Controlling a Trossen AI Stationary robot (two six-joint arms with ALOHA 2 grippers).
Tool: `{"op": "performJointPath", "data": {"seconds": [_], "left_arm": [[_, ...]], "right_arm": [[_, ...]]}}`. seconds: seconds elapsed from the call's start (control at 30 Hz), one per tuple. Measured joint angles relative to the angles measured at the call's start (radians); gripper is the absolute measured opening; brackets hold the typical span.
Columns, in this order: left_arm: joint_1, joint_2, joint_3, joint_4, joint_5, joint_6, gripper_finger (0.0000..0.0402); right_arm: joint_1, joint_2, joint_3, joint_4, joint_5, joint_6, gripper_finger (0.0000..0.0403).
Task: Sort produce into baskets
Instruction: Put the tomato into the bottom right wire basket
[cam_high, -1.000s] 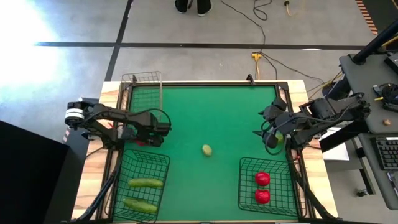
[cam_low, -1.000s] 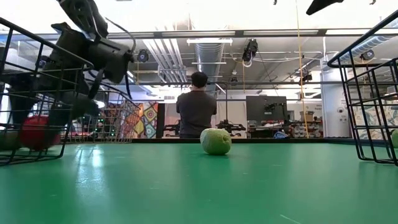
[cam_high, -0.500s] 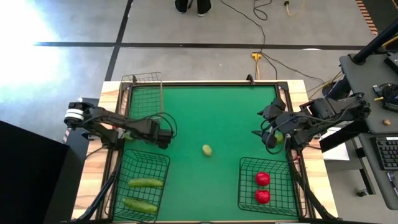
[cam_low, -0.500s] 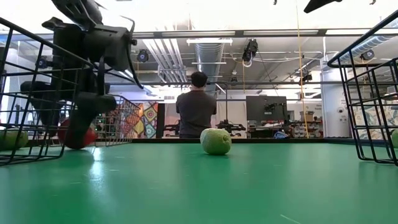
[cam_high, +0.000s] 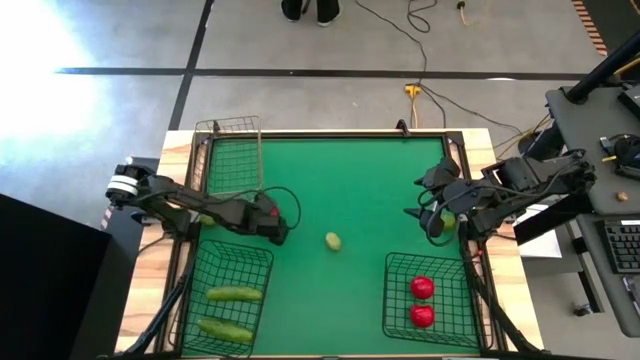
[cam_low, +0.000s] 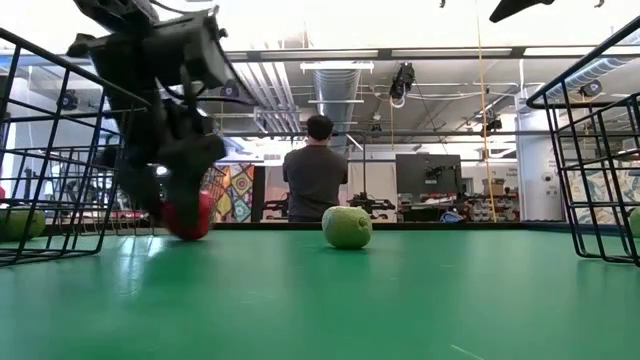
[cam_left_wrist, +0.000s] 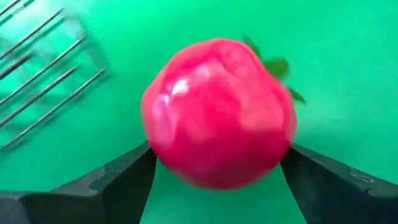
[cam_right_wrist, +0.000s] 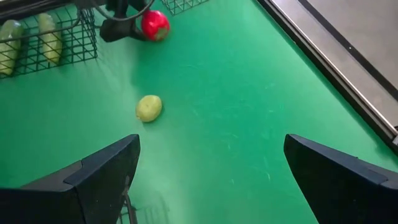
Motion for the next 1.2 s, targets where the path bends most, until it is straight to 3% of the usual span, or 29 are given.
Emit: {"op": "performJointPath", "data": {"seconds": [0.53, 0.9, 1.2], "left_arm": [[0.000, 0.189, 0.102, 0.443, -0.066, 0.210, 0.0336], [0.006, 0.239, 0.171, 0.474, -0.037, 0.113, 0.0389], [0.032, 0.372, 0.280, 0.472, -0.052, -0.007, 0.0394]], "right_arm": [[0.000, 0.000, -0.085, 0.000, 0.005, 0.047, 0.0391], [0.000, 0.006, -0.172, 0.001, -0.002, 0.117, 0.0391], [0.000, 0.006, -0.211, 0.013, -0.005, 0.146, 0.0391]]}}
